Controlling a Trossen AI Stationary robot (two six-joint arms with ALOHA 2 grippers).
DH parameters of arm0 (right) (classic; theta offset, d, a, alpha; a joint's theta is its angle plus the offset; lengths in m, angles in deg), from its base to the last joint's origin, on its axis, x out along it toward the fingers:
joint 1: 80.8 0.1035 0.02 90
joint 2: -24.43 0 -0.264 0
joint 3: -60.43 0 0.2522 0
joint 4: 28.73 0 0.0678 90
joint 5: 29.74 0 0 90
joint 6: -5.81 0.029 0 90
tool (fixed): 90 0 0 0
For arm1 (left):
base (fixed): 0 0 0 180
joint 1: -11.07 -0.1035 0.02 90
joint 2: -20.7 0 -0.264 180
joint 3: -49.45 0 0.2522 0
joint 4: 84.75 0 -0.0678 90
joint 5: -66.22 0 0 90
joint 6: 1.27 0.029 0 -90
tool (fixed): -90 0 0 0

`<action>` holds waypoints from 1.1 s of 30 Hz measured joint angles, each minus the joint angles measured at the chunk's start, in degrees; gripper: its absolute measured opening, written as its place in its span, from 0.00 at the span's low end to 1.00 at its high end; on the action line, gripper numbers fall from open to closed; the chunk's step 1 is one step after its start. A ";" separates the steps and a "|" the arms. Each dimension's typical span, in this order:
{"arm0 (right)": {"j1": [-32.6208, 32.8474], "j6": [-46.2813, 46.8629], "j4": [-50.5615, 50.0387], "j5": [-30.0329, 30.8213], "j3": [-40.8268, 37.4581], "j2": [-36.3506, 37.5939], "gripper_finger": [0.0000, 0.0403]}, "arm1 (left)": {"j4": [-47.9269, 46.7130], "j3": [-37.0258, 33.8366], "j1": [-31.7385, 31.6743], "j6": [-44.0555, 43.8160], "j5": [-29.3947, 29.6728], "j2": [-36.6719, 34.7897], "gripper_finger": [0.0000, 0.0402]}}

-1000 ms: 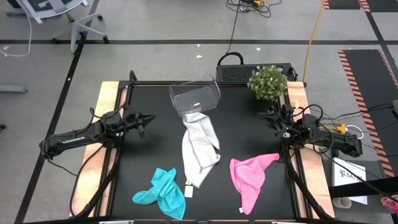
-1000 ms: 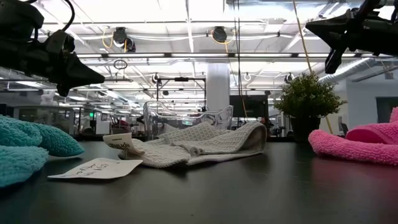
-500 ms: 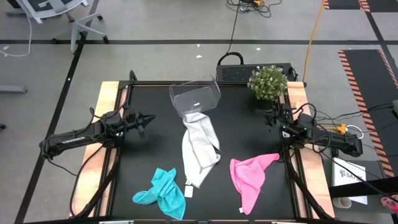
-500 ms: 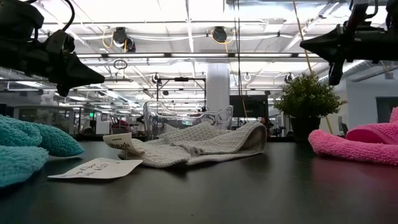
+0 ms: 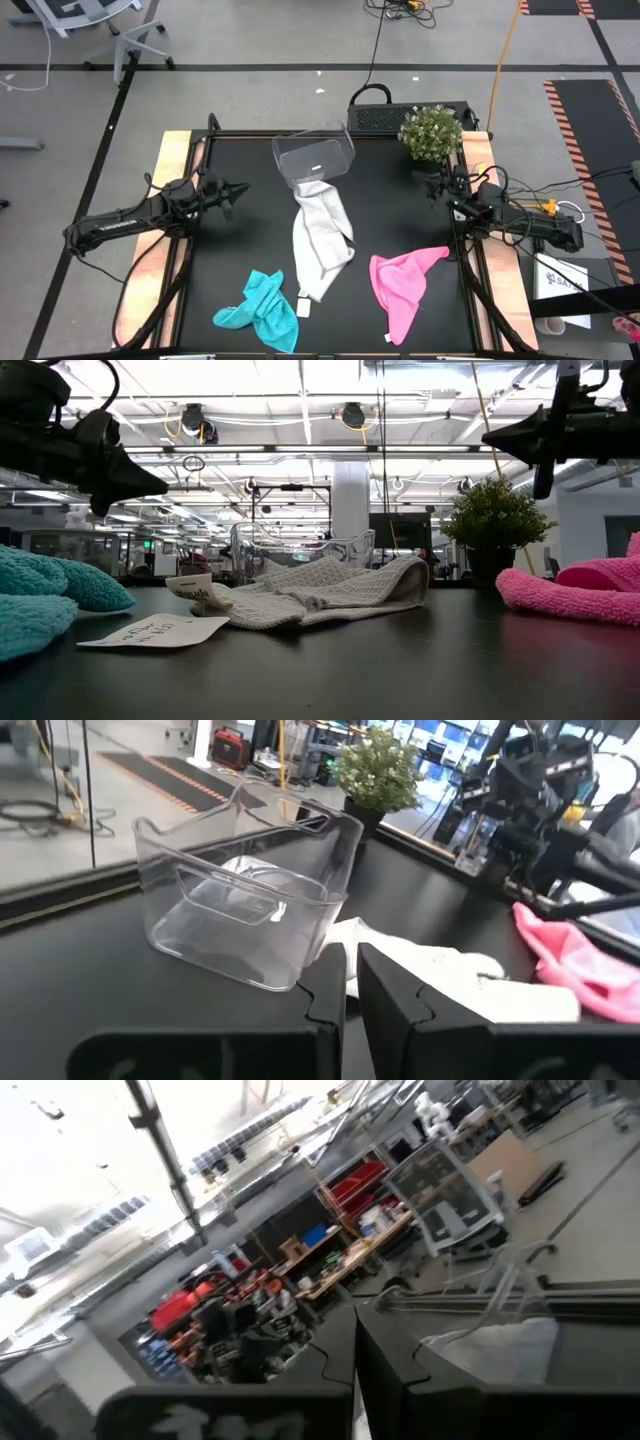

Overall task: Fold microfiber towels
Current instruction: Adjust the transparent bin on the table

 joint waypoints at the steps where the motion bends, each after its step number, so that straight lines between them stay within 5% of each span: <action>1: -0.02 -0.37 0.06 0.00 0.00 0.00 0.00 | 0.00 0.01 0.00 -1.60 0.00 0.00 0.08; 10: -0.04 -0.32 -0.25 -0.02 0.00 -0.28 0.00 | 5.72 -0.01 0.03 -16.85 1.03 0.00 0.08; 17: 0.00 -0.97 -1.18 -0.30 3.83 -6.00 0.00 | 14.00 8.31 4.86 -6.62 3.55 5.95 0.08; 27: 0.05 -10.04 -0.19 -2.03 18.15 -25.77 0.00 | -8.45 31.54 11.04 1.58 15.82 34.02 0.08; 33: 0.05 -11.59 -0.61 -3.50 21.56 -34.76 0.00 | -4.45 33.22 14.83 -2.89 15.29 53.15 0.08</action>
